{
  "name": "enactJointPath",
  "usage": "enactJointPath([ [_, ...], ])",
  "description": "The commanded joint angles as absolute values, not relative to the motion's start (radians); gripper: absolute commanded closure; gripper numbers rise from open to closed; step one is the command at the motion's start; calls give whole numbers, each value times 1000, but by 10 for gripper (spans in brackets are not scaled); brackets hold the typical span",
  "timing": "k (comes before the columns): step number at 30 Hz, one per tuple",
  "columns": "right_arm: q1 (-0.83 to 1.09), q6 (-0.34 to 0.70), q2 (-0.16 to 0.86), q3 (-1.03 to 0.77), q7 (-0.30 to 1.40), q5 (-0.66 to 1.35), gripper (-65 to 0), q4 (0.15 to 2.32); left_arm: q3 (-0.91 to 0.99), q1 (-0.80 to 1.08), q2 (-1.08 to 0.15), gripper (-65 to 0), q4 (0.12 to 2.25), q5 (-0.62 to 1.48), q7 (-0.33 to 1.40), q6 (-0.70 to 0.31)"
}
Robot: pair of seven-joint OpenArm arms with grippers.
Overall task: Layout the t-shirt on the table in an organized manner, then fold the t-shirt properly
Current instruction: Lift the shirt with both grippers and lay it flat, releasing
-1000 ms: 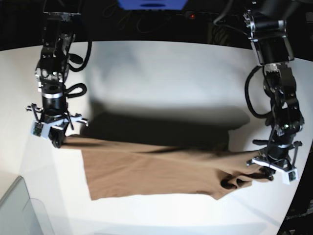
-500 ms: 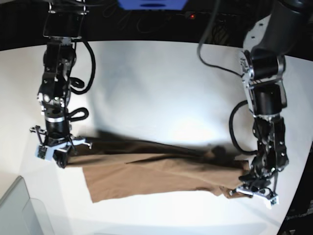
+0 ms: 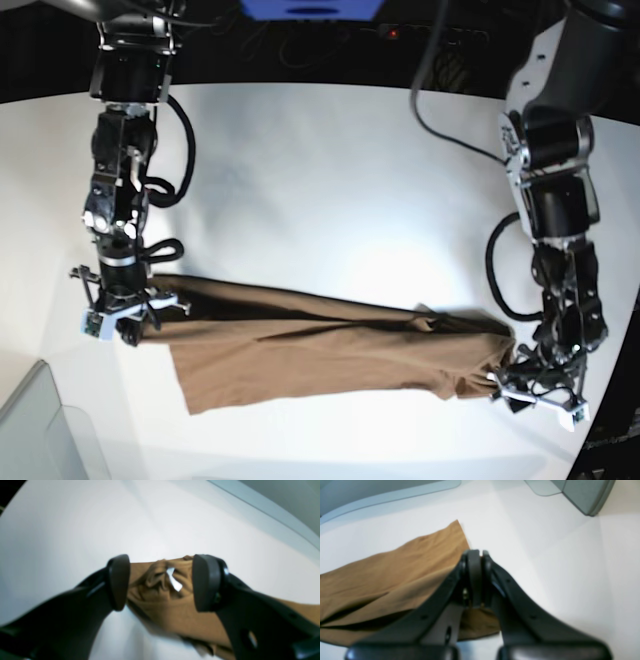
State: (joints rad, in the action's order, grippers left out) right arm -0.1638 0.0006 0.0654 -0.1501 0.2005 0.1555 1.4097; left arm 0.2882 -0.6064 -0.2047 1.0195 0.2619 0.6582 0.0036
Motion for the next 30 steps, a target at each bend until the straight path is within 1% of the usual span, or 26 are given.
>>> enactJointPath([
  [1,-185,5,70,-151,170,156,0,1428,289,-590,-209,-380,1116,272,677,-5],
  [4,-179,5,68,-151,170,157,0,1428,285,-420,-186,-380,1336,272,756,-5],
  [5,-179,5,68,-153,170,157,0,1426,283,-367,-173,-380,1380,271,756,-5],
  [7,-177,5,68,-151,170,159,0,1425,271,-302,-150,-380,1405,262,756,-5],
  [10,-177,5,67,-151,170,159,0,1425,202,-269,-142,-380,1362,263,728,-5],
  [14,-177,5,65,-151,170,159,0,1425,130,-262,-139,-380,1274,269,647,-4],
  [21,-151,5,67,-150,170,159,0,1425,36,-312,-136,-380,1162,269,550,-1],
  [25,-140,5,67,-150,170,159,0,1419,27,-348,-110,-380,1113,269,521,1],
  [30,-136,5,67,-150,170,159,0,1420,21,-366,-90,-380,1112,262,516,1],
])
